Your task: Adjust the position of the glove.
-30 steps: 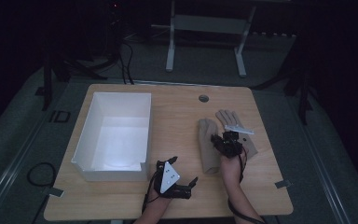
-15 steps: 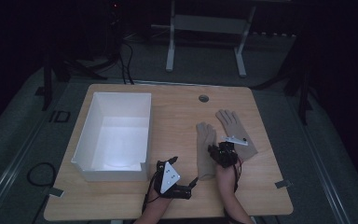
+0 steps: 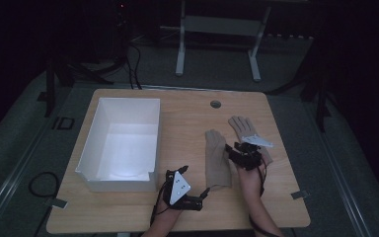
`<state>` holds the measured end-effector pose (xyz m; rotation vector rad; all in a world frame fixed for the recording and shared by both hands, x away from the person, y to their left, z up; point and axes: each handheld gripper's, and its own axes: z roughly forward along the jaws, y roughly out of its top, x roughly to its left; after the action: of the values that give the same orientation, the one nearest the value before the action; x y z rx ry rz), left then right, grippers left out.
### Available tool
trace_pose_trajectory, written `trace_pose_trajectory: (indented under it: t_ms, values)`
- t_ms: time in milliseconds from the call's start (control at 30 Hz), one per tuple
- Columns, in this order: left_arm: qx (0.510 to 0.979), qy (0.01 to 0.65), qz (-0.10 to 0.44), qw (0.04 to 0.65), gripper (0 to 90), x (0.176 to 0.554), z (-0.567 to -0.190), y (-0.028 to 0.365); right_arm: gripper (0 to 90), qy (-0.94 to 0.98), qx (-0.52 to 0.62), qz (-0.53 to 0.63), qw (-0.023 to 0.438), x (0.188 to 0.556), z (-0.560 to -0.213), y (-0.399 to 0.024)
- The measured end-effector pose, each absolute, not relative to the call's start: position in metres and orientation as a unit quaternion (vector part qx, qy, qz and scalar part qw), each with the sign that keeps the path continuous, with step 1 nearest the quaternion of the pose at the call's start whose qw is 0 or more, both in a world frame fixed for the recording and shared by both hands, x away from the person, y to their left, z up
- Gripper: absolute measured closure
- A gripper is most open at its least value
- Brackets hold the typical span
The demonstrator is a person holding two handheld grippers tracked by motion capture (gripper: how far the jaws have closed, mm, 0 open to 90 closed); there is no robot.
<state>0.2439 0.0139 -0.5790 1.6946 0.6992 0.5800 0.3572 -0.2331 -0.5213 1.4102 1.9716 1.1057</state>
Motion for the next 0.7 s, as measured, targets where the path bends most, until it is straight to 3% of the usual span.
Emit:
trace_pose_trajectory:
  t_ms: [400,700]
  values:
    - [0.723,0.299,0.248,0.572,1.2,0.244,-0.579,0.014,59.1,0.774,0.428,0.384,0.263,0.406,-0.494,-0.309]
    - [0.722,0.300,0.247,0.572,1.3,0.244,-0.579,0.014,57.2,0.819,0.396,0.337,0.244,0.442,-0.516,-0.325]
